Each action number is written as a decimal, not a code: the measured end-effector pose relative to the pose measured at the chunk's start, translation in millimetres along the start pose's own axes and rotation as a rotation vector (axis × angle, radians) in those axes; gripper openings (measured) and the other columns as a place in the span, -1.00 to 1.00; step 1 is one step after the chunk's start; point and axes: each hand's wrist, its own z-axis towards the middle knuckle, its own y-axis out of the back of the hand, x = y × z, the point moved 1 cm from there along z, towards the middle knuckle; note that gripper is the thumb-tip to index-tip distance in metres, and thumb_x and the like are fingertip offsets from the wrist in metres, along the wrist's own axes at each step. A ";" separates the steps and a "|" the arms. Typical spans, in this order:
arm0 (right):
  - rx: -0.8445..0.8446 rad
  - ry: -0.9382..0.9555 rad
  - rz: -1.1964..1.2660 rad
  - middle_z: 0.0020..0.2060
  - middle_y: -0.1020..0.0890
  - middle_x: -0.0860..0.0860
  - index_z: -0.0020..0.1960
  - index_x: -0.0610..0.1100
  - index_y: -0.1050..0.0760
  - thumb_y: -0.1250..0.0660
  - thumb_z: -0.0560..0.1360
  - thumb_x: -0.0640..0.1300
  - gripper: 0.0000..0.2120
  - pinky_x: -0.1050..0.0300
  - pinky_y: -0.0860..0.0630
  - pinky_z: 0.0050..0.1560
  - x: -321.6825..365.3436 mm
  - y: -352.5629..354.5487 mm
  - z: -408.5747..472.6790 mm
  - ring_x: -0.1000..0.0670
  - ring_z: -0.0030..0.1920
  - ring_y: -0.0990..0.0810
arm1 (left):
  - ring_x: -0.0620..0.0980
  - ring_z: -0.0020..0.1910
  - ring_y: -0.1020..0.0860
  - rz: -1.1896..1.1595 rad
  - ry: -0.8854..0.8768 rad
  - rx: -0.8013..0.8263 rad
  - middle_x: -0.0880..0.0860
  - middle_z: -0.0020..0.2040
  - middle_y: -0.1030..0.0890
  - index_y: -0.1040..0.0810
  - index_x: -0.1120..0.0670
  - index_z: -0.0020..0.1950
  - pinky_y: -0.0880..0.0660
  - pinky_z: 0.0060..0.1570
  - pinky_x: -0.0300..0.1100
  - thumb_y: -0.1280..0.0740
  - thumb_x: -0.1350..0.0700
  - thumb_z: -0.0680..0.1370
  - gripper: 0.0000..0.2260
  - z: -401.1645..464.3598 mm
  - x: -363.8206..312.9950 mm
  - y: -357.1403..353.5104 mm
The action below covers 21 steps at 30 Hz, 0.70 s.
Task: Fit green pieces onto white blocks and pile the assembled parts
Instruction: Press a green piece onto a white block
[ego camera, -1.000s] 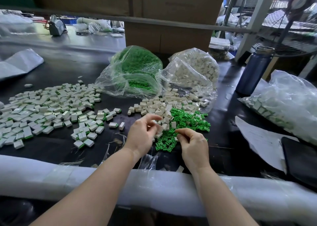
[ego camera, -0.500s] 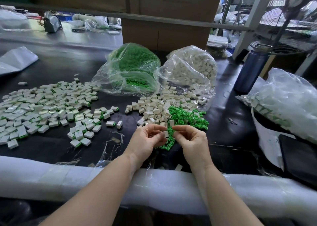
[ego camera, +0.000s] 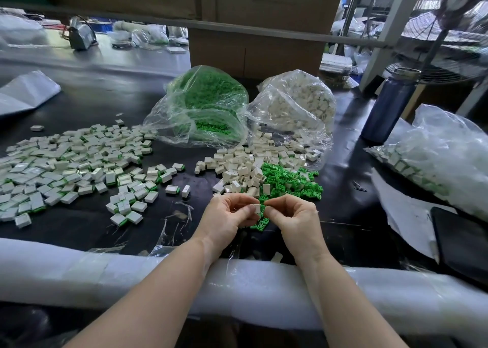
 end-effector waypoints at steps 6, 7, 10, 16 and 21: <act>0.020 -0.016 0.007 -0.36 -0.64 -0.06 -0.25 -0.14 -0.60 -0.43 0.40 -0.31 -0.89 0.23 -0.53 -0.27 -1.1 -1.4 0.2 0.07 -0.36 -0.56 | -0.08 -0.31 -0.61 -0.018 0.002 -0.017 0.17 -0.22 -0.61 -0.58 0.31 -0.04 -0.59 -0.22 -0.29 -0.31 0.37 0.50 -0.92 -1.0 -1.4 -1.0; 0.037 -0.020 0.022 -0.36 -0.65 -0.09 -0.24 -0.17 -0.61 -0.41 0.42 -0.30 -0.91 0.22 -0.53 -0.28 -1.2 -1.8 -0.1 0.07 -0.36 -0.55 | -0.06 -0.30 -0.62 -0.021 0.003 -0.018 0.18 -0.21 -0.61 -0.58 0.31 -0.04 -0.59 -0.22 -0.29 -0.31 0.37 0.50 -0.91 -1.0 -1.5 -0.8; 0.061 -0.021 0.022 -0.33 -0.65 -0.13 -0.20 -0.18 -0.60 -0.38 0.45 -0.32 -0.91 0.23 -0.53 -0.27 -1.9 -2.4 0.2 0.07 -0.35 -0.56 | -0.02 -0.26 -0.63 0.002 -0.003 -0.006 0.19 -0.17 -0.62 -0.59 0.31 -0.05 -0.60 -0.20 -0.27 -0.31 0.37 0.50 -0.92 -1.8 -2.2 -0.9; 0.065 -0.004 -0.066 -0.41 -0.58 0.00 -0.14 -0.05 -0.51 -0.37 0.43 -0.34 -0.80 0.25 -0.47 -0.28 -4.1 -1.8 0.2 0.10 -0.38 -0.51 | -0.12 -0.33 -0.60 0.140 -0.040 0.026 0.13 -0.23 -0.61 -0.60 0.26 -0.07 -0.56 -0.25 -0.34 -0.30 0.35 0.51 -0.91 -3.6 -2.1 -1.7; 0.083 -0.014 -0.029 -0.46 -0.56 0.03 -0.18 -0.10 -0.51 -0.37 0.40 -0.40 -0.78 0.30 -0.45 -0.34 -2.5 -0.8 0.3 0.15 -0.43 -0.49 | -0.18 -0.37 -0.58 0.198 -0.057 0.053 0.09 -0.28 -0.60 -0.60 0.26 -0.07 -0.52 -0.28 -0.37 -0.30 0.35 0.51 -0.91 -4.1 -2.9 -1.7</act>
